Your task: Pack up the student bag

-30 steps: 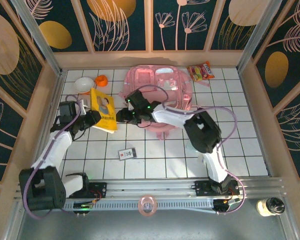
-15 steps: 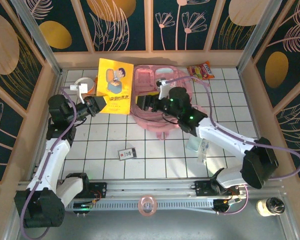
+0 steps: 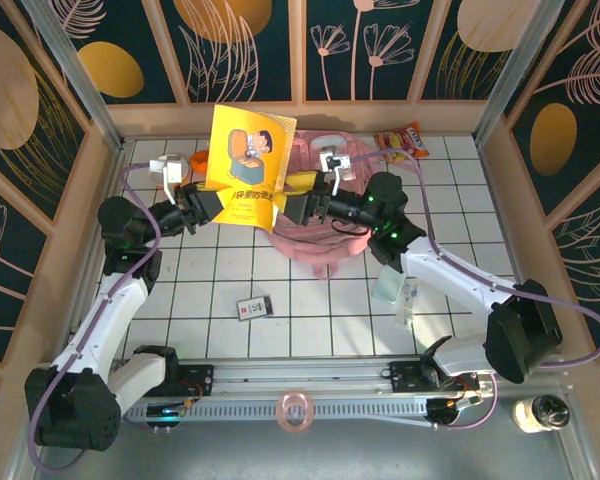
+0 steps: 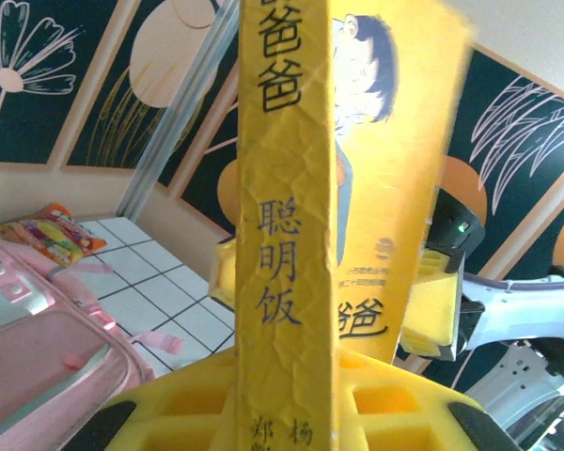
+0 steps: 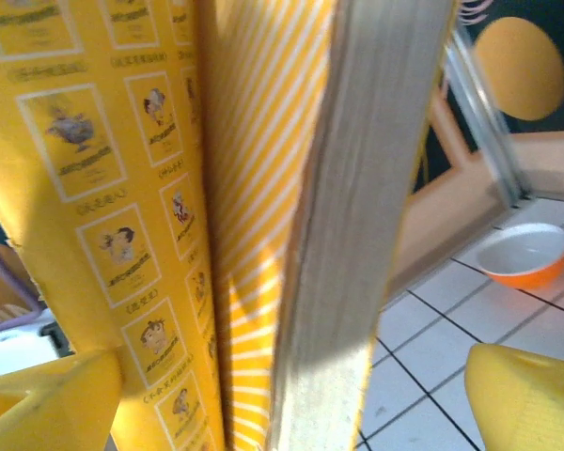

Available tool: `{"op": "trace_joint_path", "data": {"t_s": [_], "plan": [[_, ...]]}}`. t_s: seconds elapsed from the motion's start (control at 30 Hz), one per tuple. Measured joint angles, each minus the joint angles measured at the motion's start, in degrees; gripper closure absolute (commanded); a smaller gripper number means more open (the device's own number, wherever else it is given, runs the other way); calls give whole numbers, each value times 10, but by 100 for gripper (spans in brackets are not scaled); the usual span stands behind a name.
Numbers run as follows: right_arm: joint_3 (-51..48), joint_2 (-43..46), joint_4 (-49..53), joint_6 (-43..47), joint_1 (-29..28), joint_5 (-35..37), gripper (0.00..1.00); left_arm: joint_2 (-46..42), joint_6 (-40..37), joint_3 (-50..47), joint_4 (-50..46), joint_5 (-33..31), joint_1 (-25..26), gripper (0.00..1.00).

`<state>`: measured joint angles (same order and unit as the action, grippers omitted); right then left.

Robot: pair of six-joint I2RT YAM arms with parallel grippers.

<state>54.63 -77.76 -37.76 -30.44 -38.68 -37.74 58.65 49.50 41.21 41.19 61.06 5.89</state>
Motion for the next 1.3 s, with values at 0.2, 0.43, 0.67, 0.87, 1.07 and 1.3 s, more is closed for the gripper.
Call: {"op": "trace_joint_path", "data": {"t_s": [0.2,0.43,0.67,0.87,1.07,1.3], "plan": [[-25,2,-31,-29,16,-19,4,0,-40,0,-47,-22,5,100],[-77,50,7,-32,41,13,3,19,-55,0,-69,-41,6,100],[-56,30,-2,-34,16,12,1,25,-8,0,-9,-21,7,100],[-25,-22,-36,-53,12,-14,2,24,31,0,58,0,8,100],[4,-51,-73,-63,0,-57,15,24,43,0,77,12,10,100],[30,-66,-101,-61,-4,-97,90,23,26,0,66,8,13,71]]}}
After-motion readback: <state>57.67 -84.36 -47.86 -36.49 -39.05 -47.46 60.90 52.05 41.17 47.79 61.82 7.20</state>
